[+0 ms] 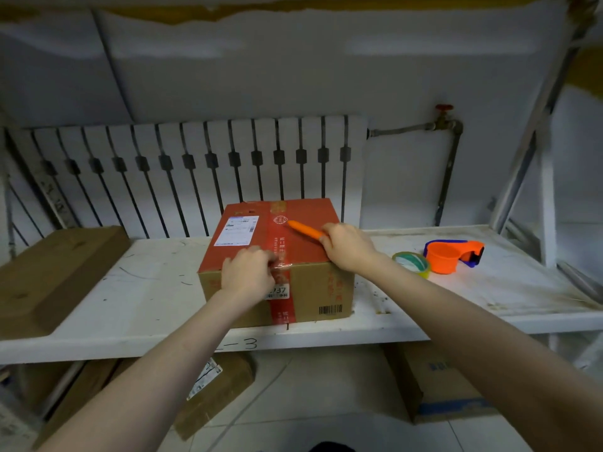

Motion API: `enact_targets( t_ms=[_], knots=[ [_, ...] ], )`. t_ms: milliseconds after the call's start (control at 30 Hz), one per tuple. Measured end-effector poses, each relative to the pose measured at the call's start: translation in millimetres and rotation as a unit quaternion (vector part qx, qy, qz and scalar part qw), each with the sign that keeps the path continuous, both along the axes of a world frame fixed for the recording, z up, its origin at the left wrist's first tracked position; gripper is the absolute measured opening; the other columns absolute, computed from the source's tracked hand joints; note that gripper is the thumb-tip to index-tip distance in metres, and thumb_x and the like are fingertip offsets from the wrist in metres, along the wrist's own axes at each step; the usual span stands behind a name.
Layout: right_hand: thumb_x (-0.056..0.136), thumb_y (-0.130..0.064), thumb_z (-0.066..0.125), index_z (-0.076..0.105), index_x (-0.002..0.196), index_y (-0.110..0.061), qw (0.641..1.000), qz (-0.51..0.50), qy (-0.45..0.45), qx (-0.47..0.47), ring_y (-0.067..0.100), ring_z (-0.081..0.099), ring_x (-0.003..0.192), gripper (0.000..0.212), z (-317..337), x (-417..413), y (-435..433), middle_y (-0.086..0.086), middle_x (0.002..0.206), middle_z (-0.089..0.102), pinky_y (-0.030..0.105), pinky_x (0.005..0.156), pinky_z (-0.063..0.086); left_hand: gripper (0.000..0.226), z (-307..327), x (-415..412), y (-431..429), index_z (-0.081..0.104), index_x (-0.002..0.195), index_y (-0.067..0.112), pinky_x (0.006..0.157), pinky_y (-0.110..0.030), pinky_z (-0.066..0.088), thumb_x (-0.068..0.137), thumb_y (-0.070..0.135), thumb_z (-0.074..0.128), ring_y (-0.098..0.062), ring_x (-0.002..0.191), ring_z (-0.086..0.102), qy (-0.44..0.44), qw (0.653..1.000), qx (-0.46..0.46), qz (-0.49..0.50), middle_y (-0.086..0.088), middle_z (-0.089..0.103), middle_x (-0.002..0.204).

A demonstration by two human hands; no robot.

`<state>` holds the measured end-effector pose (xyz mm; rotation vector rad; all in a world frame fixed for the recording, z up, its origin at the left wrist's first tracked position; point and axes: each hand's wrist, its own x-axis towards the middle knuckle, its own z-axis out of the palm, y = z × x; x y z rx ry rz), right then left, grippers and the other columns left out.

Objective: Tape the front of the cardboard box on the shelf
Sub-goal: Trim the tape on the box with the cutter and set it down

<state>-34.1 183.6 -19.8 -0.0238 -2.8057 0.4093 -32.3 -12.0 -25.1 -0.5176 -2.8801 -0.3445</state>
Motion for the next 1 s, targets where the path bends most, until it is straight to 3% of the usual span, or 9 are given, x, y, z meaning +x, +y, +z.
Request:
enact_targets(
  t_ms=[100,200,267,300,367,433,600,833,1000],
  knots=[
    [0.1,-0.026,0.032,0.058,0.1,-0.01,0.984,0.016,-0.025,-0.178,0.021,0.058,0.069,0.03,8,15,-7,0.006,0.081,0.061,0.039,0.066,0.052,0.045,-1,3,-4,0.052,0.13,0.027,0.103,-0.051,0.039,0.085,0.019,0.056,-0.026,0.12,0.05,-0.036,0.999,0.003,-0.009,-0.002,0.056,0.126],
    [0.101,-0.023,0.028,0.055,0.106,-0.008,0.927,0.028,-0.042,-0.373,0.018,0.058,0.068,0.031,21,39,-16,0.01,0.085,0.063,0.036,0.067,0.052,0.043,5,7,-2,0.051,0.129,0.02,0.107,-0.051,0.037,0.087,0.021,0.056,-0.027,0.125,0.048,-0.058,0.996,0.062,-0.024,-0.005,0.054,0.13],
    [0.102,-0.022,0.026,0.054,0.111,-0.004,0.898,0.03,-0.037,-0.438,0.015,0.057,0.061,0.035,27,55,-23,0.009,0.08,0.064,0.028,0.058,0.048,0.041,15,13,2,0.051,0.13,0.013,0.102,-0.042,0.043,0.092,0.029,0.052,-0.025,0.121,0.052,-0.074,0.972,0.223,-0.021,-0.006,0.057,0.128],
    [0.102,-0.024,0.026,0.055,0.11,-0.003,0.889,0.035,-0.034,-0.456,0.013,0.056,0.058,0.036,30,64,-27,0.007,0.076,0.064,0.024,0.054,0.047,0.041,23,19,4,0.053,0.128,0.012,0.097,-0.038,0.046,0.093,0.034,0.048,-0.023,0.114,0.056,-0.121,0.935,0.334,-0.014,-0.005,0.062,0.12],
    [0.101,-0.034,0.03,0.059,0.1,-0.006,0.88,0.05,-0.031,-0.472,0.011,0.056,0.052,0.041,34,79,-35,0.004,0.068,0.064,0.02,0.049,0.047,0.042,36,28,8,0.062,0.116,0.014,0.094,-0.039,0.049,0.091,0.045,0.048,-0.02,0.101,0.063,-0.229,0.819,0.526,-0.006,-0.001,0.068,0.102],
    [0.098,-0.044,0.034,0.061,0.085,-0.012,0.881,0.073,-0.03,-0.467,0.007,0.057,0.049,0.044,38,92,-44,0.001,0.064,0.064,0.018,0.047,0.048,0.036,45,34,7,0.068,0.099,0.015,0.094,-0.042,0.049,0.088,0.046,0.054,-0.022,0.095,0.065,-0.267,0.756,0.598,-0.013,-0.003,0.071,0.096],
    [0.089,-0.05,0.051,0.062,0.071,-0.013,0.891,0.064,-0.006,-0.45,0.009,0.055,0.046,0.044,46,116,-59,0.003,0.059,0.063,0.019,0.046,0.046,0.017,58,53,5,0.067,0.08,0.012,0.072,-0.032,0.049,0.086,0.028,0.064,-0.015,0.064,0.058,-0.259,0.699,0.666,-0.034,-0.002,0.063,0.065],
    [0.09,-0.044,0.053,0.064,0.08,-0.009,0.912,0.05,0.027,-0.406,0.009,0.055,0.047,0.038,55,134,-68,0.001,0.059,0.062,0.021,0.049,0.046,0.014,66,70,-2,0.066,0.085,0.005,0.066,-0.022,0.05,0.086,0.02,0.064,-0.012,0.063,0.057,-0.271,0.647,0.711,-0.047,-0.005,0.063,0.069],
    [0.094,-0.037,0.049,0.061,0.081,-0.014,0.902,0.079,0.008,-0.425,0.008,0.053,0.051,0.029,57,144,-71,0.0,0.065,0.06,0.017,0.05,0.045,0.013,70,80,-6,0.065,0.088,0.005,0.067,-0.021,0.052,0.087,0.017,0.062,-0.012,0.067,0.059,-0.282,0.624,0.727,-0.047,-0.007,0.064,0.075]
  ],
)
